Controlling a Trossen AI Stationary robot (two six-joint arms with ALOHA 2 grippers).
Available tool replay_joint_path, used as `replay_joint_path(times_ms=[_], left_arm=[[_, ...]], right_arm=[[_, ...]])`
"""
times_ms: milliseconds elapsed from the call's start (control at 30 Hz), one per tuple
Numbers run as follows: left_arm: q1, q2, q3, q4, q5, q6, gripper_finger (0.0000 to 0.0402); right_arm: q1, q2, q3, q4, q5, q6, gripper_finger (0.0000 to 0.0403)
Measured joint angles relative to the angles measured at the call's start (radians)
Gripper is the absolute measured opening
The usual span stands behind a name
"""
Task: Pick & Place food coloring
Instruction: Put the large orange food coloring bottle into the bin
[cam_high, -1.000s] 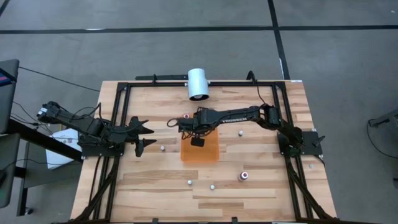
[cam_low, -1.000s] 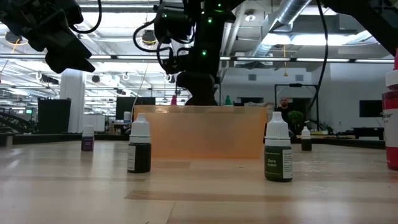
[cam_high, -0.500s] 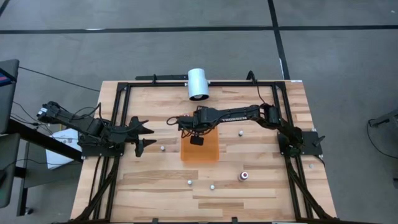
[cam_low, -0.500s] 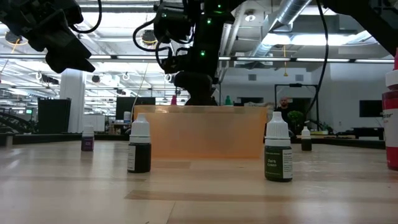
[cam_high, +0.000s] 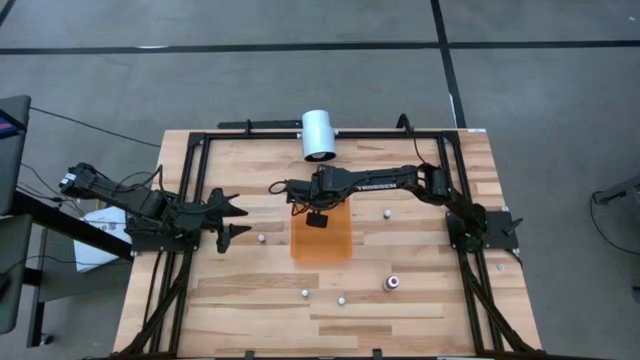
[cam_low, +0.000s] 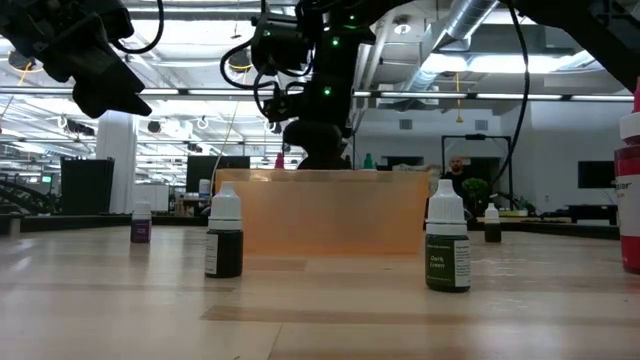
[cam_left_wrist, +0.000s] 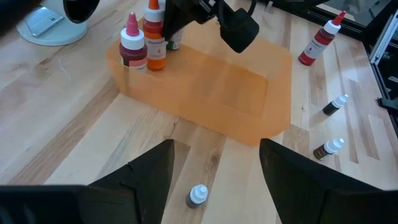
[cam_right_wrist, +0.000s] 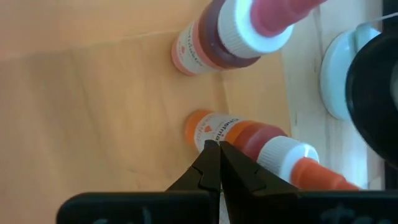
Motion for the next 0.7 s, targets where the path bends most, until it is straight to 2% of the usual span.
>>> replay_joint_path(times_ms=[700], left_arm=[[0.000, 0.000, 0.000, 0.000, -0.001, 0.000, 0.0229]], right_arm=[[0.043, 0.000, 0.000, 0.017, 0.005, 0.002, 0.0001]])
